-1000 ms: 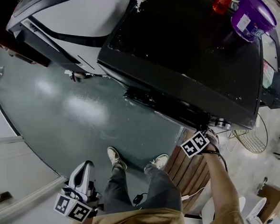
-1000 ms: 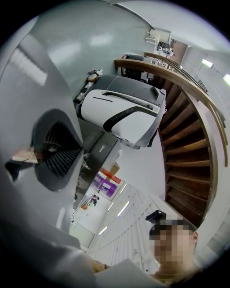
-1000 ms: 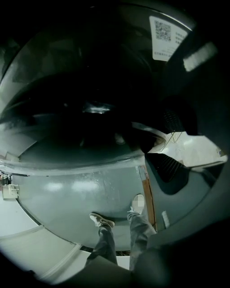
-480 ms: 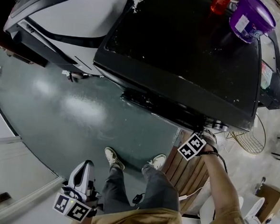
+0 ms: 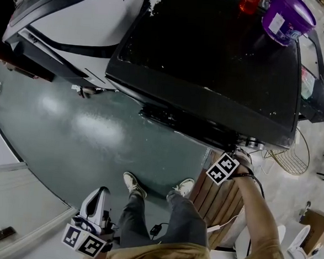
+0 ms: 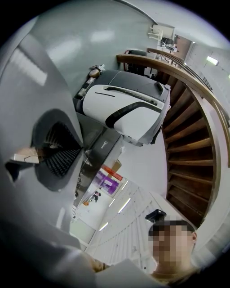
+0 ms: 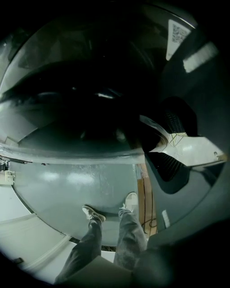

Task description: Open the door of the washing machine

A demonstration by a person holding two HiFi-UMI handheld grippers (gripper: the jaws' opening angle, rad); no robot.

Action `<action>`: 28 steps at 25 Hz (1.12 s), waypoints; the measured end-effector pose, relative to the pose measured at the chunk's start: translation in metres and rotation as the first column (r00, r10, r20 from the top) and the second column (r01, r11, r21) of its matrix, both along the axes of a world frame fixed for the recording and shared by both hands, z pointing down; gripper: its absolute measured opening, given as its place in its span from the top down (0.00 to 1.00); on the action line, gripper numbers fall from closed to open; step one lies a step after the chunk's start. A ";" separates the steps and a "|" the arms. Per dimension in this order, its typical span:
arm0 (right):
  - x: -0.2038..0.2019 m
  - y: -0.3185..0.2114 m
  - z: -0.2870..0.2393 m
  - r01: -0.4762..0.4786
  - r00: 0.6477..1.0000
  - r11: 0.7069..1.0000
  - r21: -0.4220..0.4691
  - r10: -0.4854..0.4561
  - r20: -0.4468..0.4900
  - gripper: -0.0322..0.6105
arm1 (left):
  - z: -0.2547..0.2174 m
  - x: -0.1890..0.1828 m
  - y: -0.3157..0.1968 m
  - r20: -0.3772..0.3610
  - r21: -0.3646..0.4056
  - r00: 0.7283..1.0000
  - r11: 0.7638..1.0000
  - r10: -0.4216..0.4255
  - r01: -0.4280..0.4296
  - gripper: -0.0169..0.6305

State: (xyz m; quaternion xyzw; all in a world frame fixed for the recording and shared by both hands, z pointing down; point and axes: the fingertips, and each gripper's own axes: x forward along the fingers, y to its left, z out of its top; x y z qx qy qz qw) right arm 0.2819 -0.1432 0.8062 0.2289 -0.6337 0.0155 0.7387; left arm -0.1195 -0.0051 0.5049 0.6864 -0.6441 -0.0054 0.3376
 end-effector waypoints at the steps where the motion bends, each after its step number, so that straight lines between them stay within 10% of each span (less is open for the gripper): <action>1: -0.004 0.011 0.001 0.015 1.000 0.999 -0.029 -0.015 0.011 0.78 | 0.000 -0.002 0.000 -0.001 0.000 1.000 1.000 -0.005 0.005 0.88; 5: -0.018 0.091 0.020 0.012 0.995 0.984 -0.179 0.005 0.096 0.80 | 0.004 0.002 -0.001 0.001 -0.013 1.000 1.000 0.017 -0.017 0.88; 28: -0.112 0.225 0.015 -0.195 0.966 0.946 -0.260 0.232 0.117 0.80 | -0.003 -0.090 0.034 -0.039 0.037 0.997 0.997 0.068 -0.067 0.88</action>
